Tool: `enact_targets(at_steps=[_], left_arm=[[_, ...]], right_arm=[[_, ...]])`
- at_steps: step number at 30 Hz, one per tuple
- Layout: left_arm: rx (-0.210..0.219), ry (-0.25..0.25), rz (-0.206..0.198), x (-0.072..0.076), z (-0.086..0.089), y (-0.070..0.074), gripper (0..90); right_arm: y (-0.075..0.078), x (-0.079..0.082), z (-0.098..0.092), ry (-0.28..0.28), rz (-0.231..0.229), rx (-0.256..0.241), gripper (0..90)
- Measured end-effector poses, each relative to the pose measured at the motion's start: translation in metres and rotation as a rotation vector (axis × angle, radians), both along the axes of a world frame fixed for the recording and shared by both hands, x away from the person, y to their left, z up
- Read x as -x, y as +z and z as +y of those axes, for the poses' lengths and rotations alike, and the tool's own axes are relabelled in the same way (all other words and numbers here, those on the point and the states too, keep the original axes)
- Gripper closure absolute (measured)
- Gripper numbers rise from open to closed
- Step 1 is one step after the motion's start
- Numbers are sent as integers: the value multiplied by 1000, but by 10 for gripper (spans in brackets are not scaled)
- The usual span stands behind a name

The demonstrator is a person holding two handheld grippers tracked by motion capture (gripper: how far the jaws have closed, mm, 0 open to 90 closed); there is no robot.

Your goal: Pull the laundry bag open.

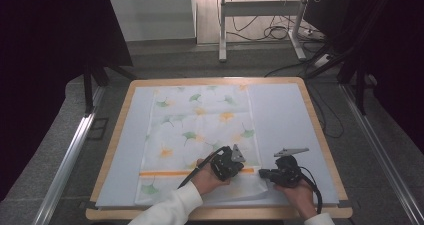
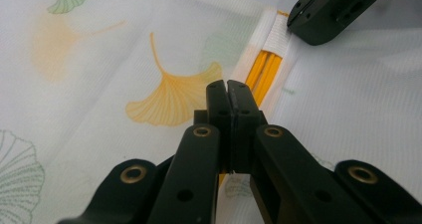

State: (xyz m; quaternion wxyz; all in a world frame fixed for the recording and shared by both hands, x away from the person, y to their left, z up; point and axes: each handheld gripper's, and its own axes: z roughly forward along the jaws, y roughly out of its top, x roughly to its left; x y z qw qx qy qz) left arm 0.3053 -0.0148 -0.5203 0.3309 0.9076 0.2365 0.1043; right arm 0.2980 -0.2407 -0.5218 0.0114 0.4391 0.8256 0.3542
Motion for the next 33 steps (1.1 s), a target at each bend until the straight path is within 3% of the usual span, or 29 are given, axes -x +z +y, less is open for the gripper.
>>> enact_targets(at_steps=[33], left_arm=[[14, 29, 12, 4, 27, -2, 900]], right_arm=[[0, 0, 0, 0, -3, 3, 893]])
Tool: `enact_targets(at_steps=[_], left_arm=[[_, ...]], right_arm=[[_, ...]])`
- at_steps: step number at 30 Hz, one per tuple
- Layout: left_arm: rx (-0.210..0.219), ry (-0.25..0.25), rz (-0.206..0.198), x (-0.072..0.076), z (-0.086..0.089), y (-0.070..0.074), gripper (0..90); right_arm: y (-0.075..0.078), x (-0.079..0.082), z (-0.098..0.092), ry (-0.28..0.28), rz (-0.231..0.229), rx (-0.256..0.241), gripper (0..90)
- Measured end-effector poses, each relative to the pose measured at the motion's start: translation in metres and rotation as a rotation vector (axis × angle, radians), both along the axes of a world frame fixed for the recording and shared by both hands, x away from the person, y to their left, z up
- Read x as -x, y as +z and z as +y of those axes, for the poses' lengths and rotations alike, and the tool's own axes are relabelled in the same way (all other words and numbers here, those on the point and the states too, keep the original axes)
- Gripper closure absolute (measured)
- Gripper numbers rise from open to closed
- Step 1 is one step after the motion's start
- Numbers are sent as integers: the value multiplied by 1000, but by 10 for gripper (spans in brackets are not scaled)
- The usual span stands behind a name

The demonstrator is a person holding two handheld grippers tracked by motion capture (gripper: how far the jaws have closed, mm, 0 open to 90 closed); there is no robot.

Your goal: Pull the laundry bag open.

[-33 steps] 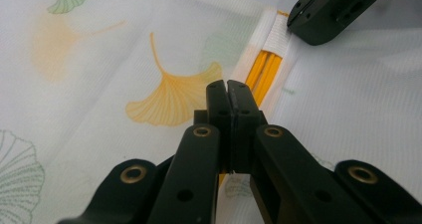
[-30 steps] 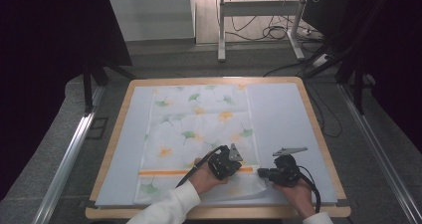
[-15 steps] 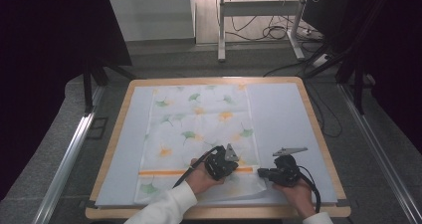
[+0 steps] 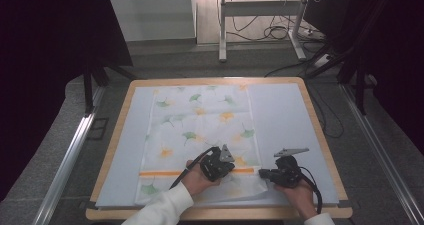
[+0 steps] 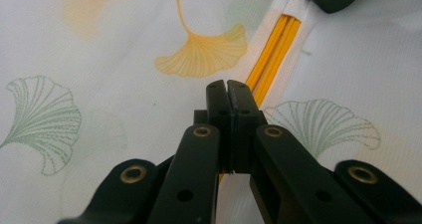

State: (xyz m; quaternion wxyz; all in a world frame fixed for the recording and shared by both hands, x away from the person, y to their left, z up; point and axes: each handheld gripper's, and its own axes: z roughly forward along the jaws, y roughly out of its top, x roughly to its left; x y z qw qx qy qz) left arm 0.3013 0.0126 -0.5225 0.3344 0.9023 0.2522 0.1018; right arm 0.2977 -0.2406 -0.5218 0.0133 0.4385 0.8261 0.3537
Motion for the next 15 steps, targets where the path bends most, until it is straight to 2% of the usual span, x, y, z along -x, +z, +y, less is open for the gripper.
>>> enact_targets(at_steps=[15], left_arm=[[2, 14, 5, 2, 9, 0, 900]], right_arm=[[0, 0, 0, 6, -4, 1, 893]])
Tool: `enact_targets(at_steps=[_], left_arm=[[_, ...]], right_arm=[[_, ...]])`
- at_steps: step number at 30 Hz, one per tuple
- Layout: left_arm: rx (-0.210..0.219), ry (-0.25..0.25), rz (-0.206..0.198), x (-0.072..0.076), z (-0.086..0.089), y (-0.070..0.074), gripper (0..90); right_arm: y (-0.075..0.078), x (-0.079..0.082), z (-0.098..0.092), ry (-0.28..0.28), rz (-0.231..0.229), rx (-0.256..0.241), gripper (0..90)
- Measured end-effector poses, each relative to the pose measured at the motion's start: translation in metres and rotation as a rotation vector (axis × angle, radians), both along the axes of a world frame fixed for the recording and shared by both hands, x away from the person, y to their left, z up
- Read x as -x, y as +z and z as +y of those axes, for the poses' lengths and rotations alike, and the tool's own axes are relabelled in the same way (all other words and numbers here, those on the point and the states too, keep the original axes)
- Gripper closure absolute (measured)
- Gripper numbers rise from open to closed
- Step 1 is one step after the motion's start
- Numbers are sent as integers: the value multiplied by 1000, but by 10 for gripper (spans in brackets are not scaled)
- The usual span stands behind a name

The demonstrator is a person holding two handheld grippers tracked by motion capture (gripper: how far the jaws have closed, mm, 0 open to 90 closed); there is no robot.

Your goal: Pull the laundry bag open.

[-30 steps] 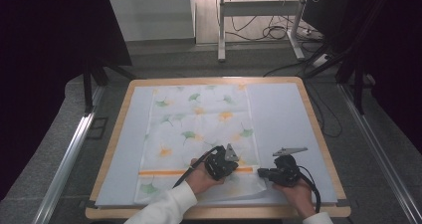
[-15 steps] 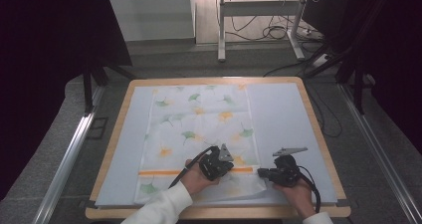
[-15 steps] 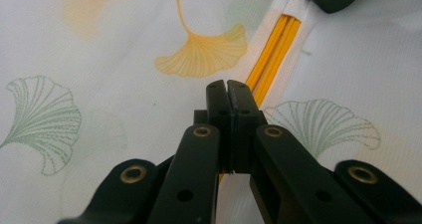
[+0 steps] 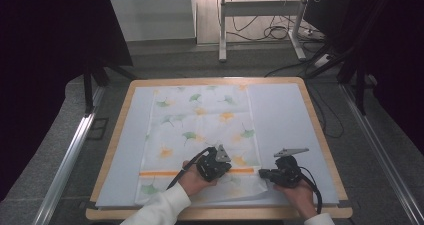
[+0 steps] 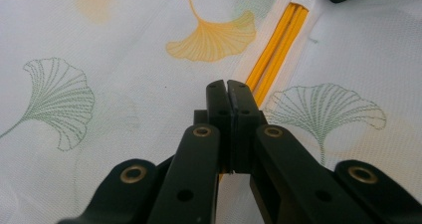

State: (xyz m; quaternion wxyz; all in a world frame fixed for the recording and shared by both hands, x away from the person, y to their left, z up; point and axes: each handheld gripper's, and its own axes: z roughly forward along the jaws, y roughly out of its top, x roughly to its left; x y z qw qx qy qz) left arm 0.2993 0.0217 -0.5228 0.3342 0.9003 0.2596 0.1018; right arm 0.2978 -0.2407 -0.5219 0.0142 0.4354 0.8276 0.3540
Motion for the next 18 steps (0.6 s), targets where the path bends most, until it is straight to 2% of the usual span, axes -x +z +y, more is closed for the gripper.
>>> enact_targets(at_steps=[11, 18], left_arm=[[10, 17, 10, 1, 10, -1, 900], [-9, 20, -2, 4, 16, -1, 900]], right_arm=[[0, 0, 0, -1, -1, 2, 893], [0, 0, 0, -1, -1, 1, 893]])
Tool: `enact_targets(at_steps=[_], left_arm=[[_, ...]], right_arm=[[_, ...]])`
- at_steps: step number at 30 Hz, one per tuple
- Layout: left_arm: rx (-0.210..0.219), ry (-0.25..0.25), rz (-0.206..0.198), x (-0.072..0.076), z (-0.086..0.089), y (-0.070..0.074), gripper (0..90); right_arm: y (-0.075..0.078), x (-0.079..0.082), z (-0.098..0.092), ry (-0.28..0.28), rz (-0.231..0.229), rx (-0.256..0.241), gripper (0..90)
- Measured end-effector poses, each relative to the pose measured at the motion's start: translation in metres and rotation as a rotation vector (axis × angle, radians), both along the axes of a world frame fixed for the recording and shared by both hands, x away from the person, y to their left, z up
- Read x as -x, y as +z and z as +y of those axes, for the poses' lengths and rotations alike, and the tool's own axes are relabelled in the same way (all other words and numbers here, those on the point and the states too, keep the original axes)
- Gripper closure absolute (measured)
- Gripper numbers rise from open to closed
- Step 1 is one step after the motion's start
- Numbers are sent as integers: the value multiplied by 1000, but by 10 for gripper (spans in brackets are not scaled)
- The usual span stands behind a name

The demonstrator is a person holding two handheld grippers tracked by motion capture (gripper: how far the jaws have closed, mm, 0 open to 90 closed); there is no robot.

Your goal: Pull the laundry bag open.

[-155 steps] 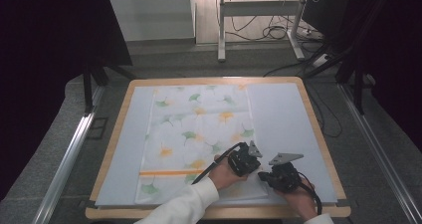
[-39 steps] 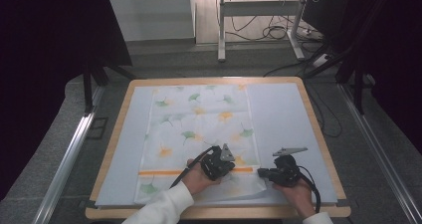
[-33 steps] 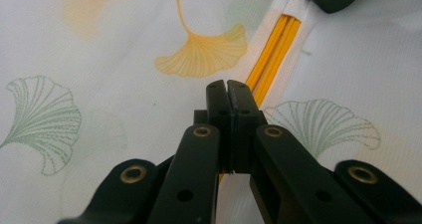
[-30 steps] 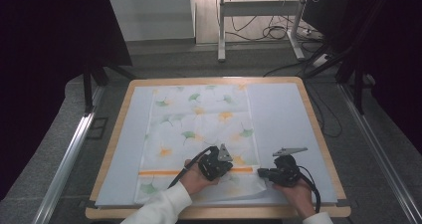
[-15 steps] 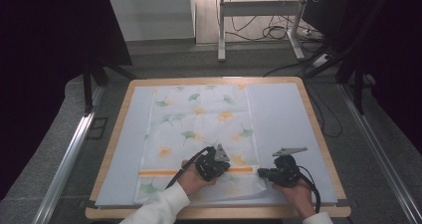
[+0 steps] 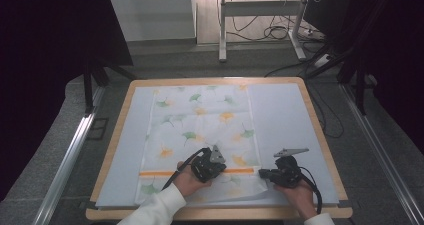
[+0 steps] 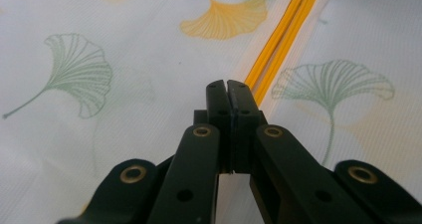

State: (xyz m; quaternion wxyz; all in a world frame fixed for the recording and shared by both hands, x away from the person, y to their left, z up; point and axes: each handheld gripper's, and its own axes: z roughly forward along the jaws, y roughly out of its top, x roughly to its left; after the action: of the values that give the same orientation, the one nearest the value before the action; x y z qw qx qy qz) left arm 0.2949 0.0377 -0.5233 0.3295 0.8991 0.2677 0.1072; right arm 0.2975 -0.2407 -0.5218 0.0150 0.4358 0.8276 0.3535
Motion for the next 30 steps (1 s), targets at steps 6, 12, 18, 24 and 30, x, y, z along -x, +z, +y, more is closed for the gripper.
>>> enact_targets(at_steps=[6, 12, 18, 24, 30], left_arm=[[-3, 8, 7, 1, 6, 0, 900], [-5, 16, 9, 2, 12, 0, 900], [-4, 28, 13, 3, 18, 0, 900], [-6, 34, 17, 3, 23, 0, 900], [-6, 40, 18, 4, 26, 0, 900]], right_arm=[[0, 0, 0, -1, 1, 0, 893], [0, 0, 0, -2, 0, 0, 893], [0, 0, 0, -2, 0, 0, 893], [0, 0, 0, -2, -1, -1, 893], [0, 0, 0, -1, -1, 0, 893]])
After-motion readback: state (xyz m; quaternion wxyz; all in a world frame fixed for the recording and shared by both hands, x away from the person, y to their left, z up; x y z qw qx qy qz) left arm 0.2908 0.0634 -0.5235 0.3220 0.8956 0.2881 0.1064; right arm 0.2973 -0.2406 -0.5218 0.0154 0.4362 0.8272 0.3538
